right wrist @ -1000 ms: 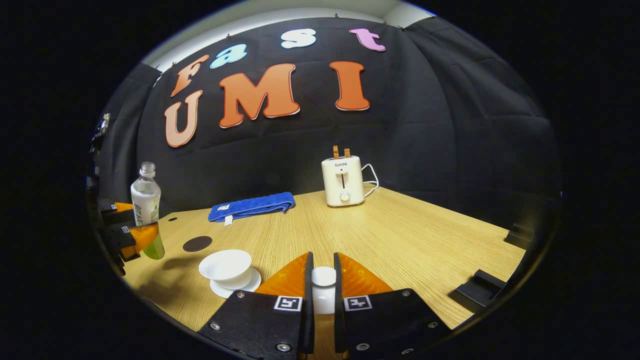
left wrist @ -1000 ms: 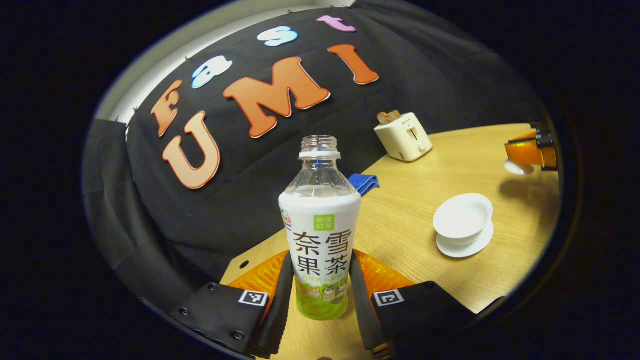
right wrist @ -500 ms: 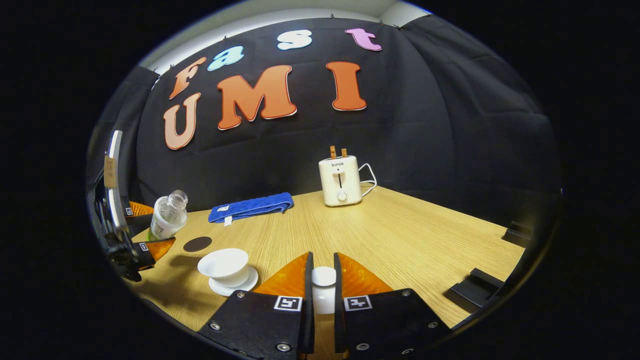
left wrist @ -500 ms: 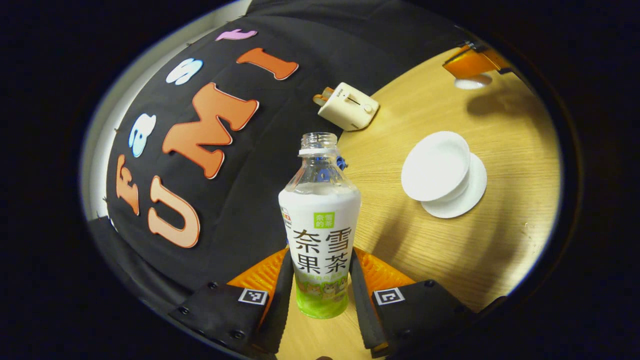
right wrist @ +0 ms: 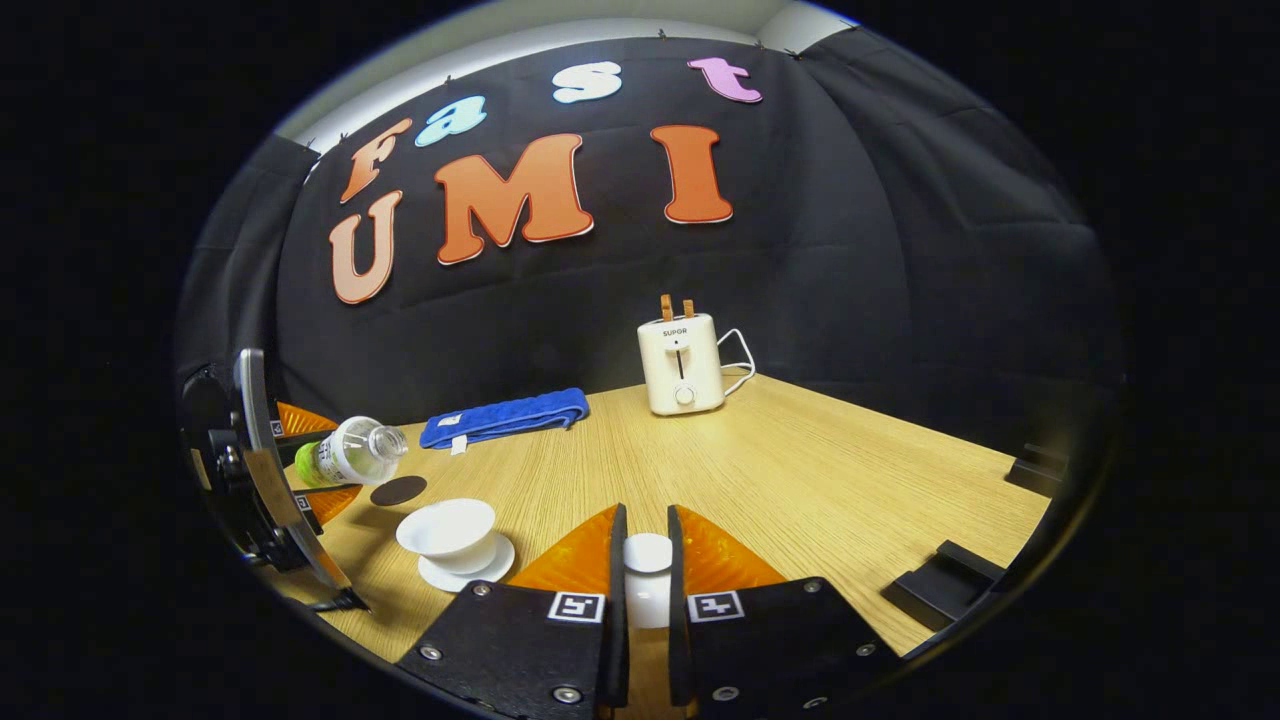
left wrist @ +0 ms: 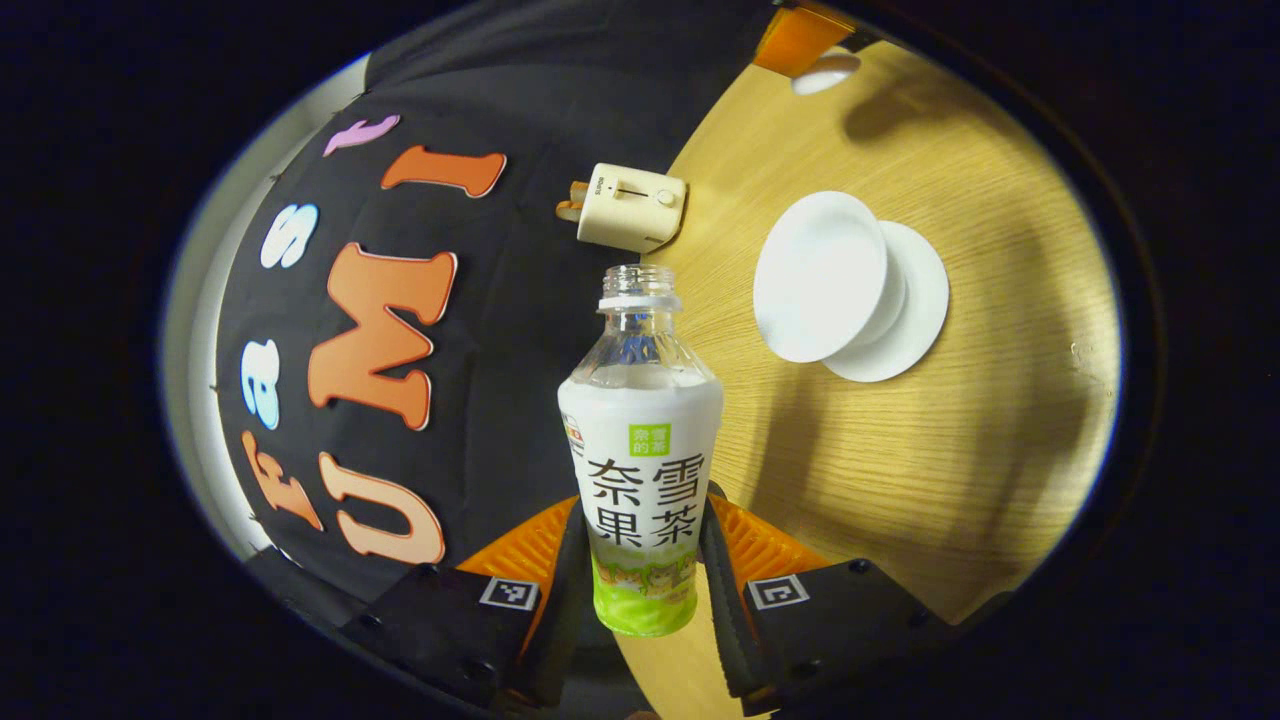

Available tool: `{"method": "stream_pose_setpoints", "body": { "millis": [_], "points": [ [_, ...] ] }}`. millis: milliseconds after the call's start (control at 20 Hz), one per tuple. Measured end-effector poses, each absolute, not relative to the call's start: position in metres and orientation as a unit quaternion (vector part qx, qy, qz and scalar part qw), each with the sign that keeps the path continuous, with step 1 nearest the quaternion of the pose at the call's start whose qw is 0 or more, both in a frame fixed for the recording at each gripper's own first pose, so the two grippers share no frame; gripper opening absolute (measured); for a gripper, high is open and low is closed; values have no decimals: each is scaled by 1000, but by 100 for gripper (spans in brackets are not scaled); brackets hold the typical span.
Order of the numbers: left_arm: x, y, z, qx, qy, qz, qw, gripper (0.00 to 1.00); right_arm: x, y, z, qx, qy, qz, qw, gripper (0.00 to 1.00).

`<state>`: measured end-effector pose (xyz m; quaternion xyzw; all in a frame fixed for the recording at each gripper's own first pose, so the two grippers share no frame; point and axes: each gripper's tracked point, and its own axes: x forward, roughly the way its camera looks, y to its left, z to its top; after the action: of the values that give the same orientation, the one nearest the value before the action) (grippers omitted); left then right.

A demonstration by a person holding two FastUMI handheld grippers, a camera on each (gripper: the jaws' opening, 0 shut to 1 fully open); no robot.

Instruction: Open the teacup lid with one hand, grasp the water bottle and pour water into the teacup with the other hand; after pouring, place the water bottle on the coaster and then close the teacup lid.

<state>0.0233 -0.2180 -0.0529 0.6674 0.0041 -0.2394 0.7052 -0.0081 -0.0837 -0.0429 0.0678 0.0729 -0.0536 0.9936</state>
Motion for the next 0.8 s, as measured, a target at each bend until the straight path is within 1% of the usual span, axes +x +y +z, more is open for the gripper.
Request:
{"method": "stream_pose_setpoints", "body": {
  "millis": [100,150,200,250,450,500,550,750,800],
  "points": [
    [23,-219,-53,687,2,-247,683,61,-8,-82,-43,67,73,-51,994,16],
    [23,-220,-53,695,3,-250,674,58,-9,-82,-43,67,72,-50,994,16],
    [22,-220,-53,705,4,-252,663,64,-10,-83,-43,67,72,-49,994,16],
    [22,-220,-53,714,5,-254,652,61,-9,-83,-43,67,72,-49,994,16],
    [27,-222,-51,753,7,-258,606,61,-7,-81,-44,69,75,-47,994,16],
    [28,-221,-51,764,6,-258,591,59,-7,-80,-45,68,76,-45,994,16],
    [29,-221,-50,773,6,-257,579,61,-8,-79,-46,69,76,-45,994,16],
    [30,-222,-46,801,-1,-260,539,61,-6,-80,-46,70,78,-42,994,16],
    [31,-224,-44,807,-4,-259,531,59,-7,-79,-46,71,79,-40,994,16]
  ]
}}
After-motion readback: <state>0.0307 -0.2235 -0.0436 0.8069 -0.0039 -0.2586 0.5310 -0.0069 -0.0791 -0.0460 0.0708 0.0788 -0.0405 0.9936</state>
